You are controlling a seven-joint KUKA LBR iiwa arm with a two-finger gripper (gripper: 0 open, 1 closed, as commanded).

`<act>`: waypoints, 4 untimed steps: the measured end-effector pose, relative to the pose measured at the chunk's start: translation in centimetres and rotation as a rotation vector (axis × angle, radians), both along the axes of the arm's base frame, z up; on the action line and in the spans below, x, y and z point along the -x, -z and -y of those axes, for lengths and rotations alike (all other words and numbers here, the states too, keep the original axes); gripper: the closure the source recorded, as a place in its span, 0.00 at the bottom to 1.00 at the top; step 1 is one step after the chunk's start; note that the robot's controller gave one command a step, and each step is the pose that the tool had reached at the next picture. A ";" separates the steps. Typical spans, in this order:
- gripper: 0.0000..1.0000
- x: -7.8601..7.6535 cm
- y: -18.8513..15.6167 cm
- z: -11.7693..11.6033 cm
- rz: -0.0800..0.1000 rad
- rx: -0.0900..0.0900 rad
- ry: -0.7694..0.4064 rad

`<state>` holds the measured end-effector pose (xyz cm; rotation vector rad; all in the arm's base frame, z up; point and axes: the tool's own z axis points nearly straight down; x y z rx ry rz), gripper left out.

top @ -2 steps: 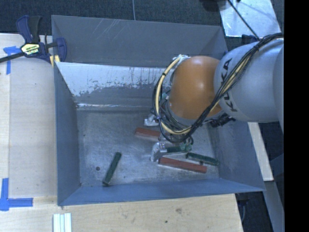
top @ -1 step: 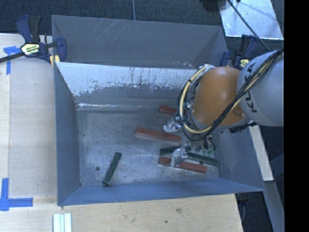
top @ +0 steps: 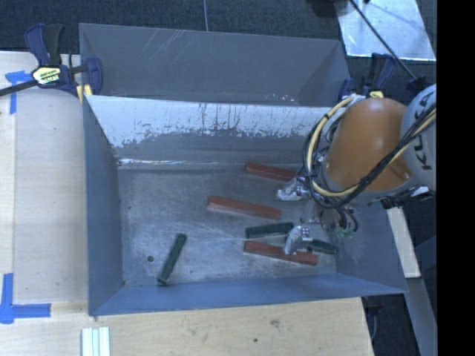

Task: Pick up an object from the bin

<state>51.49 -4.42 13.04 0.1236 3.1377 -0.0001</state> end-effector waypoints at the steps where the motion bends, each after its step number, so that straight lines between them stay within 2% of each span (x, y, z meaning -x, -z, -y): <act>1: 0.00 1.8 1.2 -1.3 -0.001 0.000 -0.051; 2: 0.00 1.5 5.2 -0.1 0.030 -0.007 0.054; 3: 1.00 1.9 4.9 -0.8 0.034 0.000 0.079; 4: 1.00 1.9 4.9 -0.8 0.034 0.000 0.079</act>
Offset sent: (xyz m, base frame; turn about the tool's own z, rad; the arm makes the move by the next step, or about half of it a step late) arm -0.0239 -0.0032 -0.0604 0.0594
